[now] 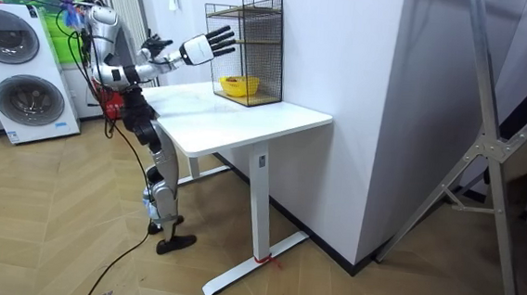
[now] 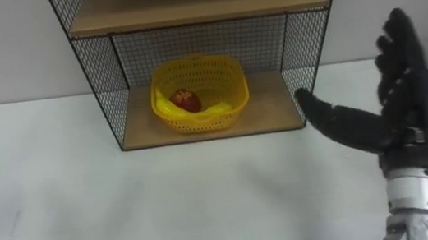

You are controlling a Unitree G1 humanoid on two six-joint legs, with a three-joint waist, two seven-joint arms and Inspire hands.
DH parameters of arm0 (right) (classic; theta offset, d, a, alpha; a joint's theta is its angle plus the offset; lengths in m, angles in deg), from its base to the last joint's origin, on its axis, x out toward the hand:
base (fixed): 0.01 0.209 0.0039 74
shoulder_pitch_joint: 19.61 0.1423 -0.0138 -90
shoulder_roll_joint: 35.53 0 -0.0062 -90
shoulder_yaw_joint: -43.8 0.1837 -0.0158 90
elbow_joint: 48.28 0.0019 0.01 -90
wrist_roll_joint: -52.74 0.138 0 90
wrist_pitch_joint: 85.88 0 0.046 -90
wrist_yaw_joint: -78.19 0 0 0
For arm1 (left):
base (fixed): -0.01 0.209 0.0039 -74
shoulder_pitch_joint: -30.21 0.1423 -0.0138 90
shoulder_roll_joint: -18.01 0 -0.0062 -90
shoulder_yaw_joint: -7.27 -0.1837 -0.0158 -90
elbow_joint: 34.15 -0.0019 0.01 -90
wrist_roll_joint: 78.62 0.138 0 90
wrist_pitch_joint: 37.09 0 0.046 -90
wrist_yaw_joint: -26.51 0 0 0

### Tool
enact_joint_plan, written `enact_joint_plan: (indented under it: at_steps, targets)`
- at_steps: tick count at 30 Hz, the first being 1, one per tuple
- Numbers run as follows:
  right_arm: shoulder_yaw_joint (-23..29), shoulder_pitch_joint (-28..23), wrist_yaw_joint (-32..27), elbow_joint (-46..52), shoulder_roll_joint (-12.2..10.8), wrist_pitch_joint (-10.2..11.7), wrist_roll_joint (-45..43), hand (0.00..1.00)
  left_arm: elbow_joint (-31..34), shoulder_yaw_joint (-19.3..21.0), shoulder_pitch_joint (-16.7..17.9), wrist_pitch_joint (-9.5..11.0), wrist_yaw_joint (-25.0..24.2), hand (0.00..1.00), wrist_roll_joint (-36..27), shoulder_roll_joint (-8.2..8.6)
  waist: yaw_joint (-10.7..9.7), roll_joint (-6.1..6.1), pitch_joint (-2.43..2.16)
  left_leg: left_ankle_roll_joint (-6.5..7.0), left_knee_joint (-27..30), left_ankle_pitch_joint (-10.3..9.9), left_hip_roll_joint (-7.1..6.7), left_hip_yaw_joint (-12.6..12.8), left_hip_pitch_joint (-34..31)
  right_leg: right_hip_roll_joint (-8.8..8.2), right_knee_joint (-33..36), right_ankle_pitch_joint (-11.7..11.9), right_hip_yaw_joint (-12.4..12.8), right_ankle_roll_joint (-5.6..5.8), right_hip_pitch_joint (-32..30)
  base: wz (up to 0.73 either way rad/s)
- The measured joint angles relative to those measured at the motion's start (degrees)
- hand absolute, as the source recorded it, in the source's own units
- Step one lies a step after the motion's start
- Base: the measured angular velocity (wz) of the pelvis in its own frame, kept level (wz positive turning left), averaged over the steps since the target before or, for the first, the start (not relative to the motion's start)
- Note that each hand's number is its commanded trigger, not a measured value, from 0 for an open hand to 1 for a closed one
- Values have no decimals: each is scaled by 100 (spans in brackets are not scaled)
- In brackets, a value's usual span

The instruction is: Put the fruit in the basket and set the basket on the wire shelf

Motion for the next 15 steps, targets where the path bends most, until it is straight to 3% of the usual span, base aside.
enact_joint_plan:
  at_steps: [2, 3, 4, 5, 7, 10, 11, 13, 15]
  targets:
    - [357, 2, -413, -1, 112, 80, 20, 0, 19, 415, -2, 75, 471, 0, 118, -118, 25, 14, -5, 0, 3, 0, -2, -20, -14, -3, -4, -6, -20, 1, -4, 4]
    - [654, 4, -671, 0, 246, 91, 62, 0, 19, 760, -5, 89, 753, 0, 208, -325, 38, 17, -5, -1, 15, -2, -1, -24, -55, -6, 4, -20, -28, -4, -28, 4]
    - [1004, 6, -957, 1, 437, 104, 218, 0, 20, 1151, -4, 131, 1066, 0, 168, -578, 35, 25, -38, -2, 36, -5, -3, -37, -106, -12, 36, -36, -29, -13, -109, 0]
    - [1206, 4, -1101, -7, 547, 124, 341, 0, 20, 1355, -2, 164, 1219, 0, 94, -704, 20, 28, -35, -2, 37, -5, -7, -36, -124, -13, 64, -37, -15, -4, -140, 0]
    - [2071, 0, -1750, -24, 814, 254, 902, 0, -14, 2254, 20, 329, 1822, 0, -310, -1059, 13, 56, -32, 1, 60, -12, -14, -50, -221, -26, 125, -66, -21, -2, -238, 4]
    - [2982, -139, -2409, -217, 886, 356, 1747, 0, -410, 3182, 193, 384, 2369, 0, -931, -1247, 9, 50, -22, -1, 62, -11, -27, -74, -301, -48, 222, -131, -34, -10, -352, 5]
    - [3120, -238, -2502, -329, 904, 379, 1921, 0, -521, 3308, 258, 378, 2476, 0, -1077, -1262, -1, 63, -26, -2, 64, -11, -26, -74, -310, -51, 225, -132, -35, -11, -363, 0]
    - [3536, -491, -2913, -949, 928, 381, 2894, 0, -1121, 3612, 465, 360, 2847, 0, -1759, -1453, -22, 55, -32, -12, 97, -20, -44, -111, -375, -123, 361, -223, -95, -17, -426, 9]
    - [3690, -628, -3177, -1571, 951, 342, 3776, 0, -1698, 3673, 687, 330, 3021, 0, -2403, -1584, -24, 46, -45, -14, 129, -21, -54, -141, -434, -143, 432, -288, -135, -57, -494, 10]
